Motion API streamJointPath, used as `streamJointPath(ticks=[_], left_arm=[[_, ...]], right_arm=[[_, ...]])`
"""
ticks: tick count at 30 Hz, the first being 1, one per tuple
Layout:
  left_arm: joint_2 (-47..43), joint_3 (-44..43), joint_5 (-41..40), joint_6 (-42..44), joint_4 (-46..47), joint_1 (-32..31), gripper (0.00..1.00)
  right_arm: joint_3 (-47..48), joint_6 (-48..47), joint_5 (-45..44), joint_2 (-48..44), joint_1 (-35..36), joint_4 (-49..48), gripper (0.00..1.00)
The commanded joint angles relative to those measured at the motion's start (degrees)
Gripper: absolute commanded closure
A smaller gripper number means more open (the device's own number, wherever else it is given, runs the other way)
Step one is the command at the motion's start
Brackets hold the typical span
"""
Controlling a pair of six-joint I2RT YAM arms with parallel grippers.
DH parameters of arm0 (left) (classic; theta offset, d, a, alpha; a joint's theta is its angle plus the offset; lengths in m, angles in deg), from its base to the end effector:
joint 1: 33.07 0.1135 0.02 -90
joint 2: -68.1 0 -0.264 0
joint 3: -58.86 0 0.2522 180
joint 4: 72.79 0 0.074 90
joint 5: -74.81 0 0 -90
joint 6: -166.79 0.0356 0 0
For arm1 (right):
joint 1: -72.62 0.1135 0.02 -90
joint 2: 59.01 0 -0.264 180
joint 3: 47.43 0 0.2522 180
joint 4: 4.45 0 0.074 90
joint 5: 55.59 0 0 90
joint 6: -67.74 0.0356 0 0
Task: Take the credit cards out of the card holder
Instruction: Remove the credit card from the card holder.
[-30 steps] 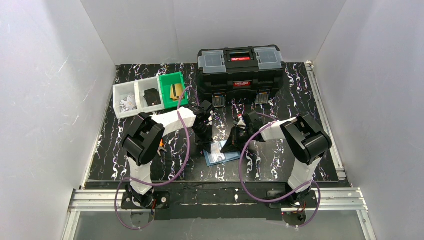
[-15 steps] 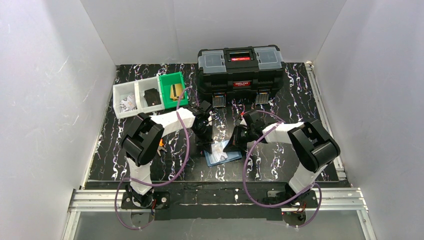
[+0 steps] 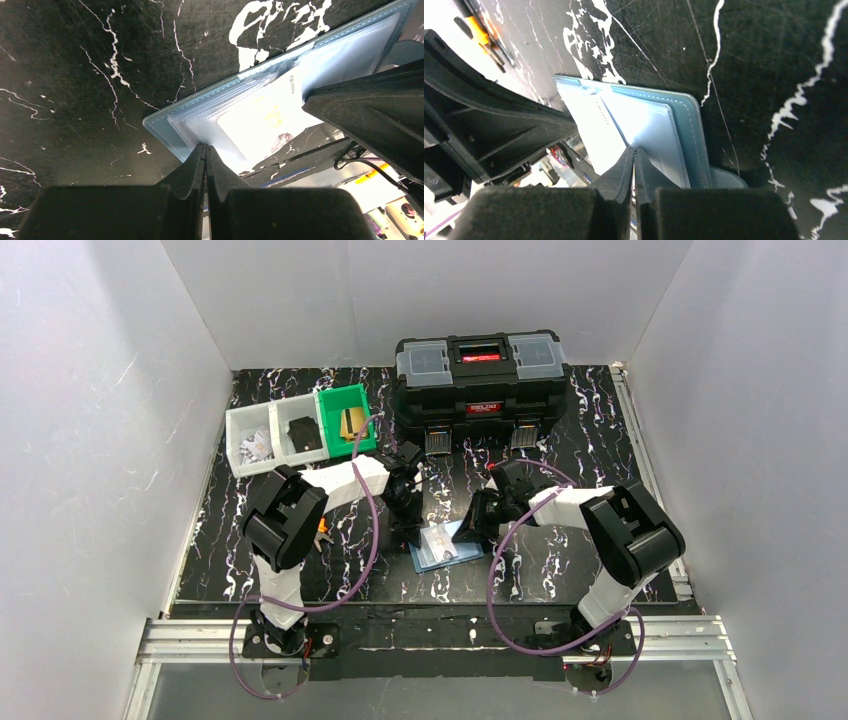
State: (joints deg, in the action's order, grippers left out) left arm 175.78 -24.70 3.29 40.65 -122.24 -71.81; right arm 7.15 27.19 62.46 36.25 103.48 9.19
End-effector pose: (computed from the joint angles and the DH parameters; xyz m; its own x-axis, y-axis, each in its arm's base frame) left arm 0.2744 -0.2346 0.1586 -0.9955 0.0815 -0.0491 0.0946 0.9061 -0.4123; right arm 0.2463 0.1667 0.1264 -0.9762 0.1979 -0.0889 0.0825 0.7176 0.6915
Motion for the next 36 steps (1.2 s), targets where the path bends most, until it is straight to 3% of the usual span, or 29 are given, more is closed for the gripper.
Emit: streamJointPath(ticks=[1,5,10,13,18,36], left_arm=[[2.9,2.1,-6.9,2.1,-2.1,0.3,1.00],[3.3,1.9,-6.7,2.1,-2.1,0.3,1.00],[4.0,1.5,-6.1,2.1,-1.9,0.3,1.00],[4.5,1.1,-5.8,2.0,-1.8,0.3,1.00],[5.1,0.7,-6.1,2.0,-2.3,0.3,1.00],[5.9,-0.3,-7.4,2.5,-3.4,0.3,1.00]], right_arm=[[-1.6,-1.2,4.4,3.7,-0.6,-4.1,0.84],[-1.6,-0.6,6.9,5.6,-0.6,-6.3,0.73],[-0.9,-0.8,8.7,6.9,-0.6,-6.9,0.70],[-0.8,-0.7,9.2,7.3,-0.5,-7.2,0.73],[-1.5,-1.2,8.3,6.8,-0.9,-6.8,0.98],[-4.7,-6.5,-2.2,-6.1,-7.1,4.7,0.99]])
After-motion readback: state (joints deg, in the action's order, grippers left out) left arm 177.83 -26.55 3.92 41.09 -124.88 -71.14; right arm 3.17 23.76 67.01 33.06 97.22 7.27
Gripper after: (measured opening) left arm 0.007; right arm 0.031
